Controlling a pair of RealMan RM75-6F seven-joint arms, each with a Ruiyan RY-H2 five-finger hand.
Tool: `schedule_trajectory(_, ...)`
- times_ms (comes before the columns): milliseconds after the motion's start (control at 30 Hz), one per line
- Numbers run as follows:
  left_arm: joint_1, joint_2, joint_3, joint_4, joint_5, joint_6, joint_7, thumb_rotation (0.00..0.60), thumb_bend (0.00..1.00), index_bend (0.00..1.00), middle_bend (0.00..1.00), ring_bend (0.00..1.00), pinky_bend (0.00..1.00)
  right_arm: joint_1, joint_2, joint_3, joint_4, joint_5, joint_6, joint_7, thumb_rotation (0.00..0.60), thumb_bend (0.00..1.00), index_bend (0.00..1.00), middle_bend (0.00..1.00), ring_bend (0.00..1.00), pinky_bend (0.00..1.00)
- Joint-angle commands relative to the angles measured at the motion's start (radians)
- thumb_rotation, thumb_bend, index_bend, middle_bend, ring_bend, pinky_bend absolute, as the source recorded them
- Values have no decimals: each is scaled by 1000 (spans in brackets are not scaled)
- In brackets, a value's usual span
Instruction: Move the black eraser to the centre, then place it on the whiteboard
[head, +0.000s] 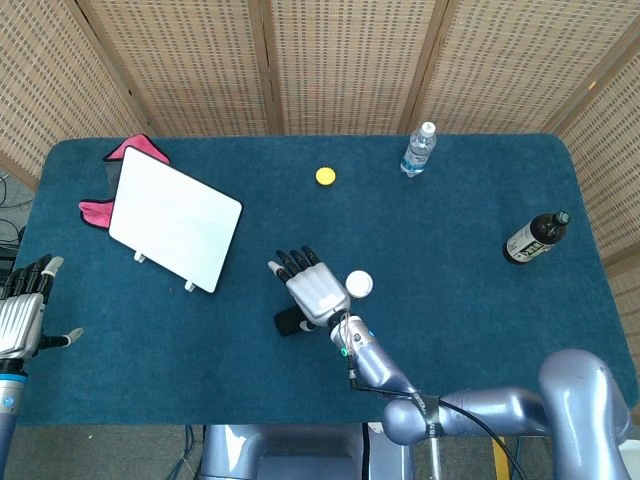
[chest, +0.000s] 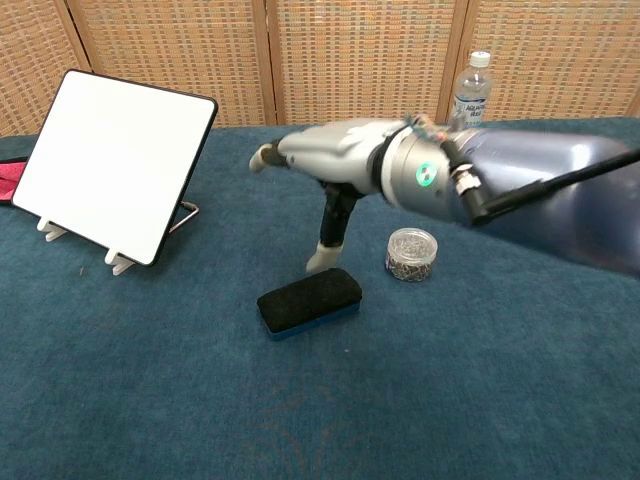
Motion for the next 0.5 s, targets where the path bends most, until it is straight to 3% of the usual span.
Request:
schedule_trajectory(33, -6, -2, 2, 11, 24, 0, -17, 600, 16, 0, 0, 0, 0, -115, 167, -47, -85, -233, 59, 157, 600, 0, 0, 0, 0, 35)
schedule_trajectory(167, -26, -16, 5, 69, 102, 7, -41, 600, 20, 0, 0, 0, 0, -274, 313, -145, -37, -511, 163, 399, 600, 0, 0, 0, 0, 36)
schedule_trajectory(267, -45, -27, 11, 112, 157, 4, -63, 600, 24, 0, 0, 0, 0, -386, 375, -208, 69, -652, 271, 595, 600, 0, 0, 0, 0, 36)
schedule_trajectory(367, -60, -36, 13, 122, 190, -1, -93, 600, 29, 0, 0, 0, 0, -478, 371, -238, 220, -732, 398, 716, 600, 0, 0, 0, 0, 35)
schedule_trajectory(500, -83, -40, 19, 110, 232, -20, -130, 600, 34, 0, 0, 0, 0, -578, 324, -257, 405, -751, 507, 821, 600, 0, 0, 0, 0, 36)
